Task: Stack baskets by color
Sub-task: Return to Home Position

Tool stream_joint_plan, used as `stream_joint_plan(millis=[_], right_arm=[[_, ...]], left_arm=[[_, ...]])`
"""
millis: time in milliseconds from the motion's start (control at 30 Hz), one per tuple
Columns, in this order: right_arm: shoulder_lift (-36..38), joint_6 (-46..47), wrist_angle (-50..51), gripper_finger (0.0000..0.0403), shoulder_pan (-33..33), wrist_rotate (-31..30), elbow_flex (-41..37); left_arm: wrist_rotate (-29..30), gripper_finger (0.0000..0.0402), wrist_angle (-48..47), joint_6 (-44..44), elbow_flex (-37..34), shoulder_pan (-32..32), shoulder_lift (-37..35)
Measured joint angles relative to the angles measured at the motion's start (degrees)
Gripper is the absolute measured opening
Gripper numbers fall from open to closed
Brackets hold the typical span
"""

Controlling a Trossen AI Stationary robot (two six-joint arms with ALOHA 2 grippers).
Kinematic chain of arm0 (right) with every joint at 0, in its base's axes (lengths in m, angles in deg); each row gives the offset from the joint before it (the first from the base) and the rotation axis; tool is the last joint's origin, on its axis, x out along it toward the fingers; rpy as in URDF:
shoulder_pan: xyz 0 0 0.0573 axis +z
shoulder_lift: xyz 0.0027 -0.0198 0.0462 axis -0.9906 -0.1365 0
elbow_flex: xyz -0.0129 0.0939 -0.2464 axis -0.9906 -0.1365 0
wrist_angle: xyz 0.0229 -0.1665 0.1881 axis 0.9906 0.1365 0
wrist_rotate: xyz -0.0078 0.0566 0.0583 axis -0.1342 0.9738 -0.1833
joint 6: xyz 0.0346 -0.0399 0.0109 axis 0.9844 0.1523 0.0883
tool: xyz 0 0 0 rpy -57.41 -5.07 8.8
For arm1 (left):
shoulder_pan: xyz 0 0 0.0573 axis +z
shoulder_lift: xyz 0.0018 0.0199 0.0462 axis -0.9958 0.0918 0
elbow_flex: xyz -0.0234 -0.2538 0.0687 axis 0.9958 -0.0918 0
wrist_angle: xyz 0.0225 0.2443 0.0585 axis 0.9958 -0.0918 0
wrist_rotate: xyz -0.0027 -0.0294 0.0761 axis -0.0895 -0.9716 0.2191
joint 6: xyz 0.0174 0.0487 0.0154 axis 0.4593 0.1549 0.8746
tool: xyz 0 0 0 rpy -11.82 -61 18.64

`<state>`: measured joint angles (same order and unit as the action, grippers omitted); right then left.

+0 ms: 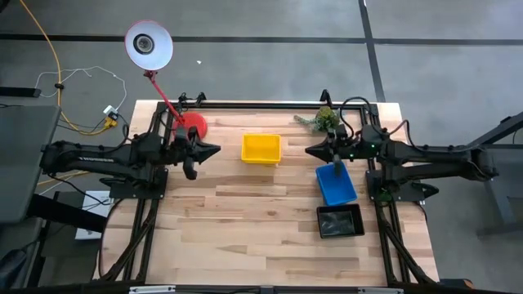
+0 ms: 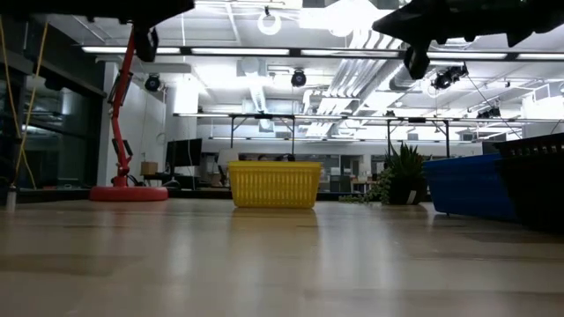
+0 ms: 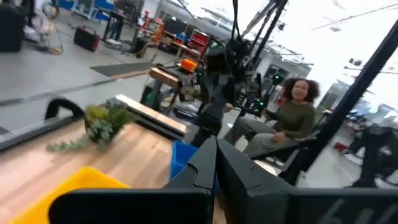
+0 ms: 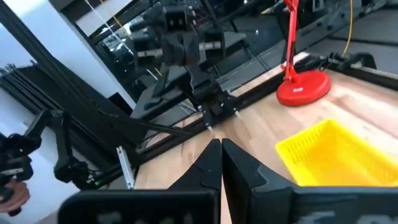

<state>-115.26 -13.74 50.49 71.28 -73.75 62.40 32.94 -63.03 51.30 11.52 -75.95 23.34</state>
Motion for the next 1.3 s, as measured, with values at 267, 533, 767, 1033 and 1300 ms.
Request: stream_joint_plan(millis=[267,533,767,1033,1300], right_arm=[[-0.11,-2.23,-0.07,0.0000,0.02,-1.35,2.34],[-0.08,2.38,-2.09,0.0000,0.02,-1.38,3.20],[-0.08,4.19,-2.68,0.0000,0.02,-1.60,3.20],[1.96,6.28,-2.18,0.0000,-0.07,-0.90,3.20],[12.34,1.63,11.78,0.0000,0.02,2.92,3.13]], left_arm=[[2.34,0.0000,3.57,-2.76,-10.63,-4.86,-9.98],[4.24,0.0000,3.27,-4.36,-19.97,-8.58,-23.34],[4.78,0.0000,-1.11,-4.68,-25.64,-9.28,-34.89],[3.79,0.0000,-9.73,-3.83,-25.46,-9.17,-38.12],[1.25,0.0000,-10.79,-4.69,-25.45,-9.21,-37.97]])
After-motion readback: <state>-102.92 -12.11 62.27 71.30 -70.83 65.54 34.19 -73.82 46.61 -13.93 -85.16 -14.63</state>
